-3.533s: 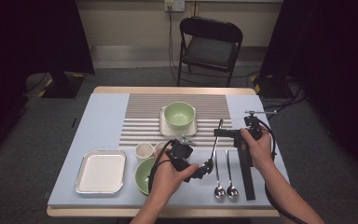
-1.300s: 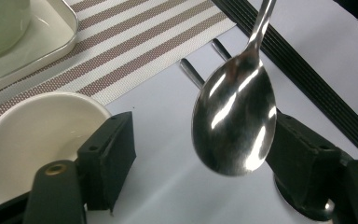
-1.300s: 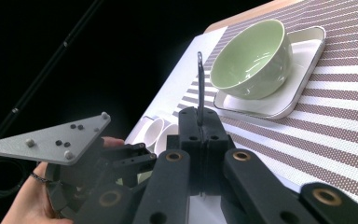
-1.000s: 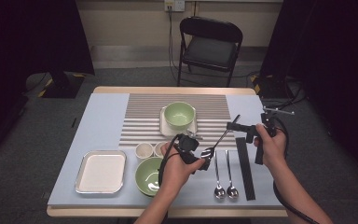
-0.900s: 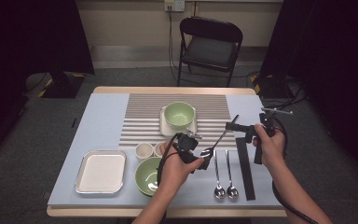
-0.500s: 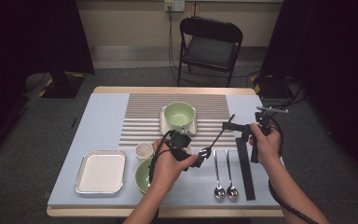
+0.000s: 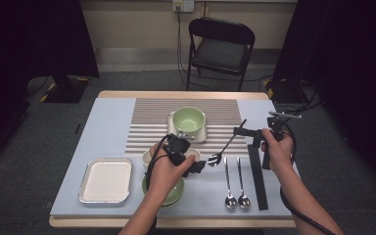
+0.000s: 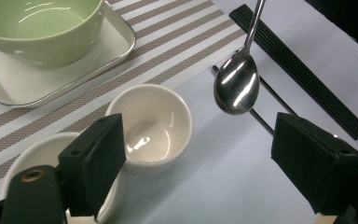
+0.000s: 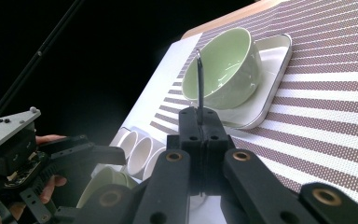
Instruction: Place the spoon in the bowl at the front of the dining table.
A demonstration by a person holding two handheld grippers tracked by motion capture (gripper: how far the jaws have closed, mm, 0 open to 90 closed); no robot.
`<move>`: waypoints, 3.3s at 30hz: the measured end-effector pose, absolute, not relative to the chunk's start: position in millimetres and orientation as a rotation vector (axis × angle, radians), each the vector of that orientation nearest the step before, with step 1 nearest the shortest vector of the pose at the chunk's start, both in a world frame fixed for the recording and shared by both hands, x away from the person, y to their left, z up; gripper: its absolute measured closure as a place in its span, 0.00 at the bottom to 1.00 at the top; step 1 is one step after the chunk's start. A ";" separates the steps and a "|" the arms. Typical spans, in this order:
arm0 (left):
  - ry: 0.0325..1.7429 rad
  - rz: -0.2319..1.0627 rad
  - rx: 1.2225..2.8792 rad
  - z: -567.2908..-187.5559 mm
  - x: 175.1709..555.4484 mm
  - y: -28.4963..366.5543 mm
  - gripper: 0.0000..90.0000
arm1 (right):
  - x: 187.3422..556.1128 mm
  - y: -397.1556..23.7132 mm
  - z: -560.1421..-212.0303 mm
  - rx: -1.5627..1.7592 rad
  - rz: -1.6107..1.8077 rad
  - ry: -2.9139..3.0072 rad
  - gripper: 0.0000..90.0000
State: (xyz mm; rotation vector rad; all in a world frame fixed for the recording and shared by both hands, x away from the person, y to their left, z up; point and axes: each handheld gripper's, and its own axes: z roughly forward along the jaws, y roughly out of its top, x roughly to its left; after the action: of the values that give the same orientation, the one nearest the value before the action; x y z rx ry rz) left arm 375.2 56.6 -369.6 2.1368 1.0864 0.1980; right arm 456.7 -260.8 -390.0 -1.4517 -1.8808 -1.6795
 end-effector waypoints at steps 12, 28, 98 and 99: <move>1.092 0.204 2.133 -370.1 372.6 77.7 0.19 | 462.3 -253.5 -389.0 -1.451 -1.668 -1.892 1.00; 1.123 0.217 2.105 -369.6 368.2 106.9 0.19 | 467.2 -253.4 -385.7 -1.476 -1.672 -1.881 1.00; 1.219 0.209 2.088 -385.3 337.7 174.3 0.20 | 506.6 -229.7 -365.4 -1.537 -1.721 -1.877 1.00; 1.221 0.209 2.083 -385.1 337.4 174.6 0.20 | 506.8 -229.7 -365.7 -1.541 -1.722 -1.877 1.00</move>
State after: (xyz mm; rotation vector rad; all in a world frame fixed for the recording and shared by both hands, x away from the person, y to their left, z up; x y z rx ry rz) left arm 337.4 174.6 -385.1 2.0831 1.2209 0.2091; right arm 506.8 -229.7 -365.7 -1.5412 -1.8773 -1.7217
